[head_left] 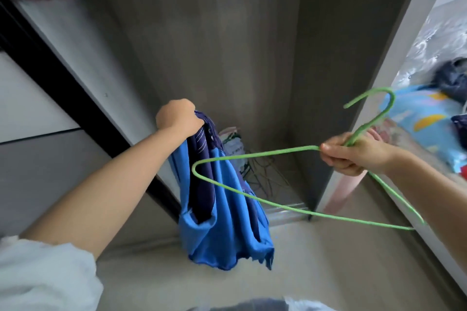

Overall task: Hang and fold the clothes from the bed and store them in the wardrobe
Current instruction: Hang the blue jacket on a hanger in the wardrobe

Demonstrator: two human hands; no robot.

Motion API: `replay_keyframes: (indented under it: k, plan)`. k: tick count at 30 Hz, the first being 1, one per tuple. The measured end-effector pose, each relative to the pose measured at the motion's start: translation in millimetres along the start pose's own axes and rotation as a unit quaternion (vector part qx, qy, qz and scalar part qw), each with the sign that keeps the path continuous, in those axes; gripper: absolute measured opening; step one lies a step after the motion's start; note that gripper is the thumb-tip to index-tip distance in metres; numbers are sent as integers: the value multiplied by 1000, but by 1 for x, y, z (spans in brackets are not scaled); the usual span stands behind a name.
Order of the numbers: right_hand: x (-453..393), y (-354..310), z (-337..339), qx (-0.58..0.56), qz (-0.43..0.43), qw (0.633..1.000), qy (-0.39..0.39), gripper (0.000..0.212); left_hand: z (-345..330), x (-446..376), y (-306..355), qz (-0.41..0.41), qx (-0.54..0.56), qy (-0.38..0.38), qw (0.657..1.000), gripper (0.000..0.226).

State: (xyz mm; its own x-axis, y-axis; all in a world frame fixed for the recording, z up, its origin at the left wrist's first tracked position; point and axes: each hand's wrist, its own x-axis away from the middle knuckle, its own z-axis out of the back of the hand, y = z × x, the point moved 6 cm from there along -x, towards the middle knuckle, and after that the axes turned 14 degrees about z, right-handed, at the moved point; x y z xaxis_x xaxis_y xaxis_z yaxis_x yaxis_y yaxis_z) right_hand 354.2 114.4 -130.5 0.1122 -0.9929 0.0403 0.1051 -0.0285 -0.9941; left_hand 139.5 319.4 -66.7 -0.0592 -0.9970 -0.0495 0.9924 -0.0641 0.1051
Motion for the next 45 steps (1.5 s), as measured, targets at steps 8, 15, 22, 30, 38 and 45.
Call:
replay_keyframes:
  k: [8,15,22,30,38,45]
  plan:
    - [-45,-8,-42,77,-76,993,54,38,19,24,2,-47,-54,49,996,10]
    - [-75,-20,-93,31,-5,996,89,39,28,32,0,-51,-24,20,998,29]
    - [-57,-43,-78,-35,27,998,47,37,65,-3,-54,20,-135,117,984,36]
    - [-75,-28,-93,37,-45,995,82,38,40,0,-40,-3,-125,82,989,39]
    - [-85,1,-99,7,30,987,159,39,20,48,-13,-177,20,37,983,32]
    - [-71,-32,-88,-126,147,978,76,20,29,57,-7,-418,158,134,885,39]
